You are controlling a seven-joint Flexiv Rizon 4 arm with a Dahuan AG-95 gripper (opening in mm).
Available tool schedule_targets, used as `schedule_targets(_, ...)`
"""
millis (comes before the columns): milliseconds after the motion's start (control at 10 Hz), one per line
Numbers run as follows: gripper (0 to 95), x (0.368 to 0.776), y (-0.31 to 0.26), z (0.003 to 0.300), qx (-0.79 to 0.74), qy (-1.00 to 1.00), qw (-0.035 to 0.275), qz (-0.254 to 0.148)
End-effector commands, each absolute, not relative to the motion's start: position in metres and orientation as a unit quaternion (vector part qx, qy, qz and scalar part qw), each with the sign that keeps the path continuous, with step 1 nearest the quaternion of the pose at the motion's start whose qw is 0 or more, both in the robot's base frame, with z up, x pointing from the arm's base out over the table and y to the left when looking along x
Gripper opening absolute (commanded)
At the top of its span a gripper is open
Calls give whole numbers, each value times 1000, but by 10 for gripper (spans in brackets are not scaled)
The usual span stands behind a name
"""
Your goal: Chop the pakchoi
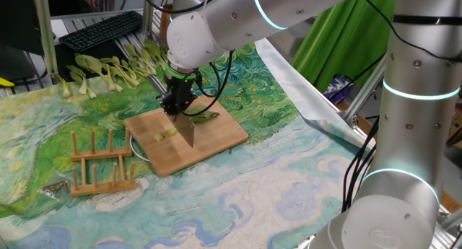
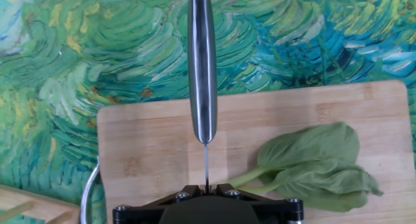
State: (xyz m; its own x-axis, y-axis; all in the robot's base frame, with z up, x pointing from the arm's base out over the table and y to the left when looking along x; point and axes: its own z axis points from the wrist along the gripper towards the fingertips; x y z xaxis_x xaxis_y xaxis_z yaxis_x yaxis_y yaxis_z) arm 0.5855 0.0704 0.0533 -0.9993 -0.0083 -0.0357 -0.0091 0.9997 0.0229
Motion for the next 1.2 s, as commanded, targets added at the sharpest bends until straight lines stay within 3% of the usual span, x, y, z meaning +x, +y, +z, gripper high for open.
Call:
schedule_targets(100,0,585,70,54,-5,1000,18,11)
schedule_targets(600,0,586,70,51,-9,1000,22,10)
schedule_targets(1000,0,591,75,24,-7,999,36,10)
schedule_targets(1200,0,591,74,29,-5,999,31,8)
